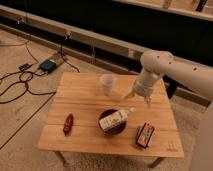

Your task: Place the bottle in the ceramic bowl

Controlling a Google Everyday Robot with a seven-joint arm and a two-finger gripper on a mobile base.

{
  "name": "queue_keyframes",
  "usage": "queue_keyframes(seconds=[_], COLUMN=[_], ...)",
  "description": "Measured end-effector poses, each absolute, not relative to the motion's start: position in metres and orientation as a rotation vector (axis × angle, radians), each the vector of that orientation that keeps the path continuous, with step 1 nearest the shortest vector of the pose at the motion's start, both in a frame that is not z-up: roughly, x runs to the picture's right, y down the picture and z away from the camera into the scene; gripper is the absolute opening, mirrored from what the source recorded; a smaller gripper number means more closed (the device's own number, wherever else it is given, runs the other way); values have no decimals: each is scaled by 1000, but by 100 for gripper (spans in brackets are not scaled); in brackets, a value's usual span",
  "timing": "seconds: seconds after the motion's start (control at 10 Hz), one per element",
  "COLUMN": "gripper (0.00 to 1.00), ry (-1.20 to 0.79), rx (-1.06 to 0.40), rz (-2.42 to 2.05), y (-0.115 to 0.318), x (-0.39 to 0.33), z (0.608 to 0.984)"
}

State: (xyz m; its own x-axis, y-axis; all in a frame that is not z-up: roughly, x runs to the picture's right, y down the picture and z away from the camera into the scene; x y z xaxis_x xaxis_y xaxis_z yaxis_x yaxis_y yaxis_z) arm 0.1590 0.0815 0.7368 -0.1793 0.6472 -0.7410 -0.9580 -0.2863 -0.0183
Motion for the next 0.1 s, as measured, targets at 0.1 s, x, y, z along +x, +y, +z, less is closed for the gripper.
queue_keyframes(seconds=[0.1], gripper=[80], ry=[556], rx=[-782], rz=[1731], y=[82], x=[159], z=[737])
